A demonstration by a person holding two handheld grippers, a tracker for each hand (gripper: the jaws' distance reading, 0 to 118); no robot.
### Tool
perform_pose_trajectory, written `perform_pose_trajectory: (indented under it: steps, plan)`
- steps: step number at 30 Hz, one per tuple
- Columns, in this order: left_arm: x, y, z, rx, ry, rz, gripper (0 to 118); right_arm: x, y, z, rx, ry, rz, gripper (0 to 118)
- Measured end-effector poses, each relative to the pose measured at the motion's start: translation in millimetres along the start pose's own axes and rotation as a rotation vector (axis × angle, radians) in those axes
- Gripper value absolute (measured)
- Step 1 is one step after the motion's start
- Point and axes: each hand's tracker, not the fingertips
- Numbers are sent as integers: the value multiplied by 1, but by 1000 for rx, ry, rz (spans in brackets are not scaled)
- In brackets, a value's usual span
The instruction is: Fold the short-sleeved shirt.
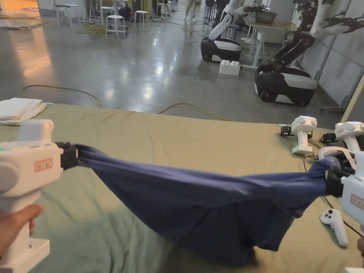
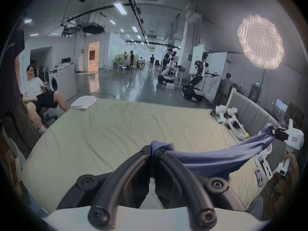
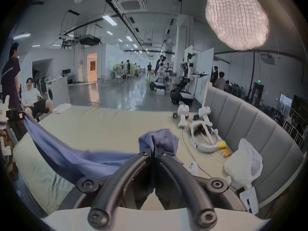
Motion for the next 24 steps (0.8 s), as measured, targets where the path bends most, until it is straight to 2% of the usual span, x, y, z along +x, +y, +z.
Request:
perform_pose_trajectory:
  steps: [4,8,17,24]
  plan:
    - [-6,49,1,53,0,-11,5,0,45,-9,41,2,3,3]
    - [0,89,-10,80,28,-54,5,-18,87,-15,102,-19,37,3]
    - [0,172,-30,138,73,-35,5,-32,177,-38,175,-42,35,3]
    - [2,210,-33,182,107,-62,5,-43,225,-38,239,-69,65,3]
